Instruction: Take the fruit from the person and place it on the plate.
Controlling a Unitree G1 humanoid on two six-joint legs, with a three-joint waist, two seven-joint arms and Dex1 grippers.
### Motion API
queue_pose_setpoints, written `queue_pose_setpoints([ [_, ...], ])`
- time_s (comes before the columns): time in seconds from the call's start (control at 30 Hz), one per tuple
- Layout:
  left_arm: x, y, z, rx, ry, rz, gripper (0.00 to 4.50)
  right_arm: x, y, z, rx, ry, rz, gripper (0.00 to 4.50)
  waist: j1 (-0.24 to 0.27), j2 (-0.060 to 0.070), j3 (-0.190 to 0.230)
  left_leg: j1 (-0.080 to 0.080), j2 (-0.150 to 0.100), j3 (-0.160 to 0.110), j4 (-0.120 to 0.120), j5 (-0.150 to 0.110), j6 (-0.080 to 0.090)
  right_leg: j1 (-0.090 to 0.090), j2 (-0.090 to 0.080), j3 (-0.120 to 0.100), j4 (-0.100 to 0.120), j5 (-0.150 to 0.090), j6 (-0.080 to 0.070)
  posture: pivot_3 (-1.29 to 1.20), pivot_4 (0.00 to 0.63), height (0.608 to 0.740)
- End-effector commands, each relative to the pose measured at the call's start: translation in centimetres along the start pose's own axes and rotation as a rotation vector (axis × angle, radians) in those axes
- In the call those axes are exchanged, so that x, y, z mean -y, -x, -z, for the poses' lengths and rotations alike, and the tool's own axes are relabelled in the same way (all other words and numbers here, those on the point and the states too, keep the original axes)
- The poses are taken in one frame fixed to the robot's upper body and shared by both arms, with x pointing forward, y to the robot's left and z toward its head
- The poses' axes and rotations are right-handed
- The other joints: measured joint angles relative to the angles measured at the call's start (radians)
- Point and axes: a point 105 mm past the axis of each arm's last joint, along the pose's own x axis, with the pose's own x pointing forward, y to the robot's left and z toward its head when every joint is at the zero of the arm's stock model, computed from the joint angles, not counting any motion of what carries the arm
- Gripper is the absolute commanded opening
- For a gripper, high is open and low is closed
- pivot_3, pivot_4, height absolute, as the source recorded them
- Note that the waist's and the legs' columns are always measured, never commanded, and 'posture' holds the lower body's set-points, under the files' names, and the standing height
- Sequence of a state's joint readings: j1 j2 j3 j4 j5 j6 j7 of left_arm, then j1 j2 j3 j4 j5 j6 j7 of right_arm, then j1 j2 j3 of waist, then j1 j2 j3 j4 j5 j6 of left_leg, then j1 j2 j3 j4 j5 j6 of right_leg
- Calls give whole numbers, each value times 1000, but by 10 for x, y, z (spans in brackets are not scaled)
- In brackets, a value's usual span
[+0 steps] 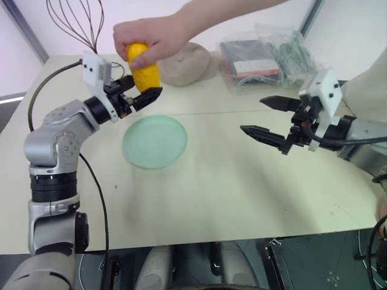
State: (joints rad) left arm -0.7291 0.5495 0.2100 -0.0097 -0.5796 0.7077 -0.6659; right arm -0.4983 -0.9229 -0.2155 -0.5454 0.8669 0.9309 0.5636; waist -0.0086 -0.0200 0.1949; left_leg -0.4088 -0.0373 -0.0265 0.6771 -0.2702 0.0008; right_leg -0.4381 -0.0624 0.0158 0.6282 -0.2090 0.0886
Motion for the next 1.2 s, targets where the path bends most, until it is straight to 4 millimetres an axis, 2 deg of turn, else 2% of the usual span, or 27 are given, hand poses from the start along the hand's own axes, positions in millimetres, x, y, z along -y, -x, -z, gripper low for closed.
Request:
queue_pose_setpoints([
  [0.03,0,-1,-22,74,-48,-9,4500,1,4,-13,38,45,19,4458,0,0,0,0,0,0,0,0,0,0,0,0,0,0,0,0,150,740],
  [0.13,-2,-2,-23,83,-51,-17,3712,1,4,-13,37,46,22,4500,0,0,0,0,0,0,0,0,0,0,0,0,0,0,0,0,150,740],
  [0.2,-2,-2,-23,84,-52,-18,2698,1,4,-13,37,45,23,4500,0,0,0,0,0,0,0,0,0,0,0,0,0,0,0,0,150,740],
  [0.23,-2,-2,-23,84,-53,-17,2477,1,4,-12,36,45,24,4500,0,0,0,0,0,0,0,0,0,0,0,0,0,0,0,0,150,740],
  [0.53,0,-2,-20,65,-43,1,2469,2,5,-12,34,46,28,4500,0,0,0,0,0,0,0,0,0,0,0,0,0,0,0,0,150,740],
  [0.7,-1,-2,-13,-19,-8,22,2469,2,4,-11,36,43,27,4500,-1,0,0,0,0,0,0,0,0,0,0,0,0,0,0,0,150,740],
  [0.87,-11,-10,6,-162,41,3,2469,0,2,-9,37,37,25,4500,0,0,0,0,0,0,0,0,0,0,1,-1,0,0,0,0,150,740],
  [0.97,-16,-14,26,-279,71,-2,2469,-1,1,-7,38,33,24,4500,-1,0,0,0,-1,0,0,0,0,0,1,-1,0,0,0,0,150,740],
  [1.1,-19,-9,51,-414,60,8,2469,-4,0,-5,40,23,25,4500,-3,0,0,0,-1,0,0,0,0,0,1,-1,1,0,0,0,150,740],
  [1.2,-15,3,78,-537,33,51,2469,-7,0,-2,42,10,33,4500,-4,0,0,0,0,0,0,0,0,-1,1,0,1,0,0,0,150,740],
])
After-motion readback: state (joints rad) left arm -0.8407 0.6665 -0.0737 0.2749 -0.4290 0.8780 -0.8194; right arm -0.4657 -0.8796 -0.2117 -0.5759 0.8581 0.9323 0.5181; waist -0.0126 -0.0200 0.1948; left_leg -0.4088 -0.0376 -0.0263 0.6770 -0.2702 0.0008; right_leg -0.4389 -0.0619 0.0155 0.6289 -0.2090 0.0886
